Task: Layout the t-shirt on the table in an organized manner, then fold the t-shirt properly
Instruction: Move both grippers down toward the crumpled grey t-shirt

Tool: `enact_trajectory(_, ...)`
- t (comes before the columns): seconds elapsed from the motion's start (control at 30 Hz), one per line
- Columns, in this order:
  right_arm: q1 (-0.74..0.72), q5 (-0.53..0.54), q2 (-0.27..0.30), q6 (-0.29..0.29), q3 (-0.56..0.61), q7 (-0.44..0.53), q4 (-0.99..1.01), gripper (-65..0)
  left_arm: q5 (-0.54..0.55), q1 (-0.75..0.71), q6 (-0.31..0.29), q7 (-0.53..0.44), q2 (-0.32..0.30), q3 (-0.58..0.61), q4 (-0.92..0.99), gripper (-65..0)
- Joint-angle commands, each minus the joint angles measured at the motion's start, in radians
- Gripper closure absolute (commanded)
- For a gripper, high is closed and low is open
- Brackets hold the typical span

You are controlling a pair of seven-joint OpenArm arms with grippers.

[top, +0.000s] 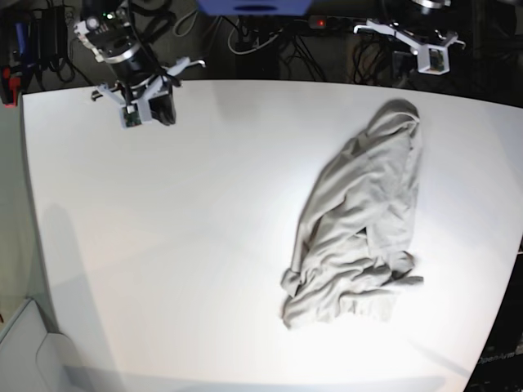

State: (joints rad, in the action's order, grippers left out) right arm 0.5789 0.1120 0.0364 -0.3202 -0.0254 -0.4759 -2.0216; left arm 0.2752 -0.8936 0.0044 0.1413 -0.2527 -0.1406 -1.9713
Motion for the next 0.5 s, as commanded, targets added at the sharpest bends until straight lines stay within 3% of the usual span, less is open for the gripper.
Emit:
enact_trajectory(0.0,-0.006,0.013,0.000,-0.006,0.018,0.006,-0.017,0.0,0.002,0.015,0.001,0.004,-0.003,-0.001,-0.020,-0.2)
enact_trajectory(0.2,-0.075,0.012,-0.002,-0.006,0.072,-0.068,-0.017,0.0,-0.004,0.136,0.001,0.151,0.046,-0.003,-0.020,-0.2)
enact_trajectory(0.47,-0.124,0.013,-0.002,-0.006,0.121,-0.120,-0.015,0.0,0.002,0.248,-0.001,0.218,0.060,-0.001,-0.010,-0.2)
